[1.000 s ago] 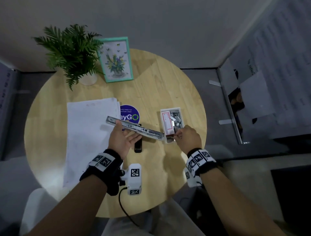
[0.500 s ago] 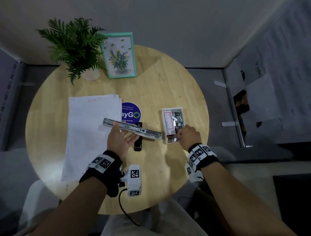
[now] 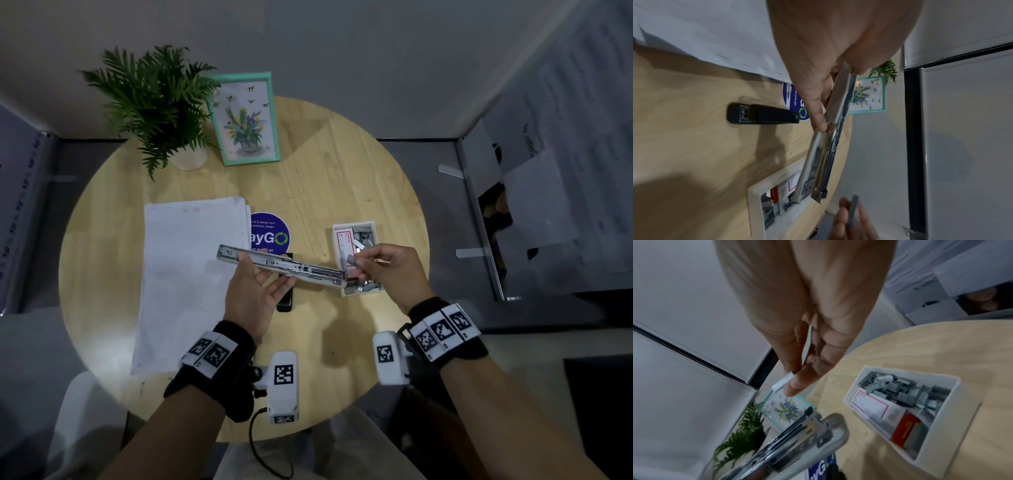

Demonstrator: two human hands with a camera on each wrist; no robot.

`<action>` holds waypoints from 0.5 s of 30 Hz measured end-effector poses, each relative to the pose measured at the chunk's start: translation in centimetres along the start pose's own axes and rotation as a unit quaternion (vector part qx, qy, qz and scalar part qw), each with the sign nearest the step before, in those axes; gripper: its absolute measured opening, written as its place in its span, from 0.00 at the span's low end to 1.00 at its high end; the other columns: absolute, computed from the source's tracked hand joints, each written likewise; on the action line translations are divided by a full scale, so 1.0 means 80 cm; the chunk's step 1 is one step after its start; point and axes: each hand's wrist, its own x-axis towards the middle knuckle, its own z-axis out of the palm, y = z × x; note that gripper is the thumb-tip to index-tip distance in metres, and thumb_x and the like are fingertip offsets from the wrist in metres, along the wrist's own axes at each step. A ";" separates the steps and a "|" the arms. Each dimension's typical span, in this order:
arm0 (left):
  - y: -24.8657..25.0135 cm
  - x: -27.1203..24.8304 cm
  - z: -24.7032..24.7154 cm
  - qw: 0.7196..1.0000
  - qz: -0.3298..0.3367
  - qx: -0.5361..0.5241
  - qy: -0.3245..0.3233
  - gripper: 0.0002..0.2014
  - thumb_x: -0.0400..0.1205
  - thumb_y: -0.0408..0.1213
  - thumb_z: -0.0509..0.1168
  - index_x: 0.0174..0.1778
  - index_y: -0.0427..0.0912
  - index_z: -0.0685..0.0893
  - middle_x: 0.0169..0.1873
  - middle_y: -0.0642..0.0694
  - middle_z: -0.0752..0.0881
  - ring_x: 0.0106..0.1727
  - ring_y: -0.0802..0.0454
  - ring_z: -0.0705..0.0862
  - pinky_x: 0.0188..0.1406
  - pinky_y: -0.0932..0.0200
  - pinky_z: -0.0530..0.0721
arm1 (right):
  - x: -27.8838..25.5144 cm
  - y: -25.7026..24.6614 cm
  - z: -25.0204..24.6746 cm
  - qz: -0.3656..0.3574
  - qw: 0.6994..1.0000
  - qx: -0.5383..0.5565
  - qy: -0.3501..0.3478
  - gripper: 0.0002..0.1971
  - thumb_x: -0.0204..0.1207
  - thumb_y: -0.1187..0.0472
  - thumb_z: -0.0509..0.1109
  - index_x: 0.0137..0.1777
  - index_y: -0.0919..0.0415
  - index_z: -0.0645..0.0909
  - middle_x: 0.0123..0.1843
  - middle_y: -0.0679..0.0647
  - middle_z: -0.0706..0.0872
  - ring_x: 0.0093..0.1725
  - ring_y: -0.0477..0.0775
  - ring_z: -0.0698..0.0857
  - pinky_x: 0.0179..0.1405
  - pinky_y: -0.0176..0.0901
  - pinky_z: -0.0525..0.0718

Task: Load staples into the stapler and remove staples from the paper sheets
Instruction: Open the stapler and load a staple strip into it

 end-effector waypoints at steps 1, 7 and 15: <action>0.001 -0.001 0.000 1.000 -0.002 -0.003 -0.003 0.25 0.87 0.55 0.48 0.73 0.43 0.71 0.69 0.32 0.80 0.67 0.30 0.80 0.59 0.42 0.84 | -0.002 -0.003 0.005 -0.002 1.000 0.014 -0.001 0.06 0.73 0.76 0.72 0.41 0.67 0.87 0.32 0.62 0.90 0.25 0.49 0.85 0.27 0.36 0.85; 0.006 -0.014 0.002 1.000 0.016 0.014 -0.009 0.28 0.86 0.56 0.51 0.75 0.39 0.70 0.68 0.31 0.81 0.66 0.33 0.82 0.59 0.46 0.85 | -0.009 -0.011 0.027 -0.005 0.999 0.037 -0.007 0.09 0.79 0.77 0.63 0.50 0.75 0.86 0.36 0.58 0.88 0.26 0.45 0.86 0.27 0.31 0.83; 0.012 -0.026 0.000 0.999 0.039 0.022 -0.008 0.27 0.87 0.54 0.51 0.74 0.37 0.72 0.65 0.31 0.83 0.66 0.33 0.83 0.62 0.44 0.85 | -0.019 -0.020 0.032 -0.051 0.997 0.046 -0.039 0.14 0.75 0.82 0.62 0.46 0.70 0.88 0.49 0.69 0.87 0.43 0.57 0.88 0.33 0.27 0.81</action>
